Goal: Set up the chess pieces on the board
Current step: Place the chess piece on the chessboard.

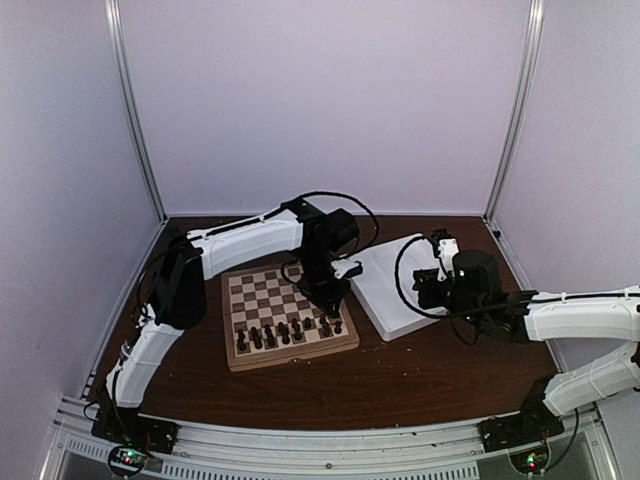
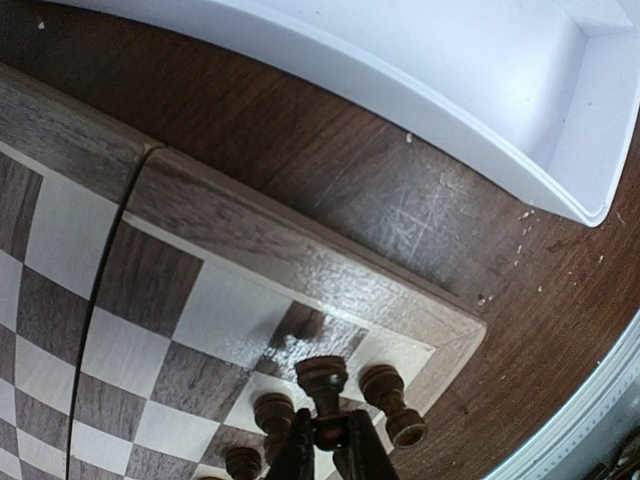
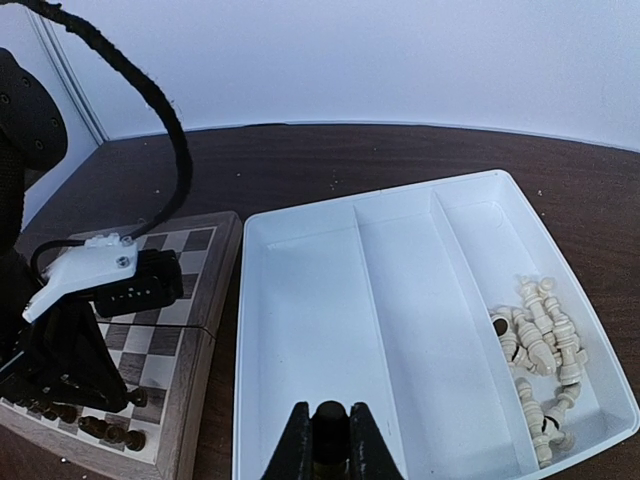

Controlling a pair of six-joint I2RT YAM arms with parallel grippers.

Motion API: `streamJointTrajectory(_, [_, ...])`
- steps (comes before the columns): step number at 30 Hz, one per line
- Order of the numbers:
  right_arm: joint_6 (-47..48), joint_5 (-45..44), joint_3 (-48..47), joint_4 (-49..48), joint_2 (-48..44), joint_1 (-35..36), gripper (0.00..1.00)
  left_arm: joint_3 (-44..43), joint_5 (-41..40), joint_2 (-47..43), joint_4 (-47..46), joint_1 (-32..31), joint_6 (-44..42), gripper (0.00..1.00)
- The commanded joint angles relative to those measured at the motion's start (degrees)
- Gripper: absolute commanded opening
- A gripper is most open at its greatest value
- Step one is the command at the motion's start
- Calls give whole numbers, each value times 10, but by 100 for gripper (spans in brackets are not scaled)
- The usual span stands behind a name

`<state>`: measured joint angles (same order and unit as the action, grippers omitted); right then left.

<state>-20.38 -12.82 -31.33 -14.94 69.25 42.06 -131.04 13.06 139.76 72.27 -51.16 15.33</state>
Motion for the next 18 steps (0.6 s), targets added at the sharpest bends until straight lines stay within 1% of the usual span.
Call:
streamJointTrajectory(1, [-7, -9, -5, -4, 2, -3, 3, -16, 14, 13, 11, 4, -2, 9])
streamJointTrajectory(8, [-7, -8, -5, -4, 3, -3, 3, -14, 16, 16, 11, 5, -1, 9])
streamJointTrajectory(12, [-8, -8, -5, -4, 4, -5, 3, -18, 16, 17, 13, 5, 0, 16])
streamJointTrajectory(18, [-8, -7, -7, -3, 6, -4, 3, -24, 14, 17, 15, 5, 1, 19])
